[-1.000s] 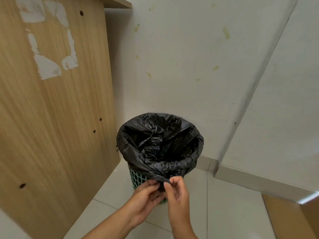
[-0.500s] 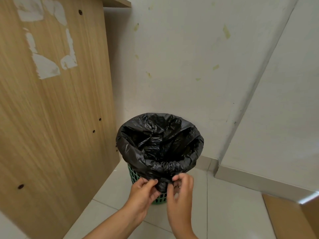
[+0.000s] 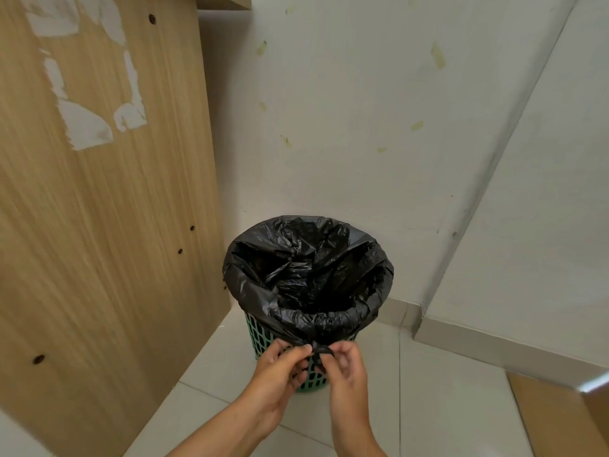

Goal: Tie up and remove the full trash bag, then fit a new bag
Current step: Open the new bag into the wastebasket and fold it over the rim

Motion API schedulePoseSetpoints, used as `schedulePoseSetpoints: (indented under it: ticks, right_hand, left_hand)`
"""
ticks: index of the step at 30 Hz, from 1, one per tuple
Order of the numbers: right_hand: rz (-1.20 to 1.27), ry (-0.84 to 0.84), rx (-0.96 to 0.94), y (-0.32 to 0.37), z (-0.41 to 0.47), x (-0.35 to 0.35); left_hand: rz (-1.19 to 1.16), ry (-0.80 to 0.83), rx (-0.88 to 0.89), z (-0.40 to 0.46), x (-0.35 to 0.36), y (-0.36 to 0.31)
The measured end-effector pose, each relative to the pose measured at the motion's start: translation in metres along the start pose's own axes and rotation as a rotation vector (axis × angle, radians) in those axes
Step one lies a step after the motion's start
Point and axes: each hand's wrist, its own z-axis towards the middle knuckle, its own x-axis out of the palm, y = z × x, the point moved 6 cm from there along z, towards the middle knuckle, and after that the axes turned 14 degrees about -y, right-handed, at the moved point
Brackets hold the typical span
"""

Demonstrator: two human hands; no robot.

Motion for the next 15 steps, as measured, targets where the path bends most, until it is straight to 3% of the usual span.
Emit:
schedulePoseSetpoints:
  ticks: [2,4,6,11,15]
  right_hand:
    - [0.316,0.026,0.500,-0.022,-0.002,0.009]
    - [0.361,0.090,0.741,-0.027,-0.007,0.016]
    - [0.314,0.096,0.795,-0.028,-0.007,0.018]
    - [0.127,0.013,0.701,-0.023,0.003,0.018]
    - [0.226,0.058,0.711,-0.011,0.001,0.023]
  left_hand:
    - [-0.015,0.009,0.010,-0.002,0.002,0.000]
    - [0.025,0.005,0.041,-0.004,0.001,-0.001]
    - [0.056,-0.012,0.081,-0.003,0.000,-0.004]
    - [0.121,-0.088,0.218,-0.003,-0.001,-0.011]
    - [0.167,-0.116,0.281,-0.004,-0.004,-0.011]
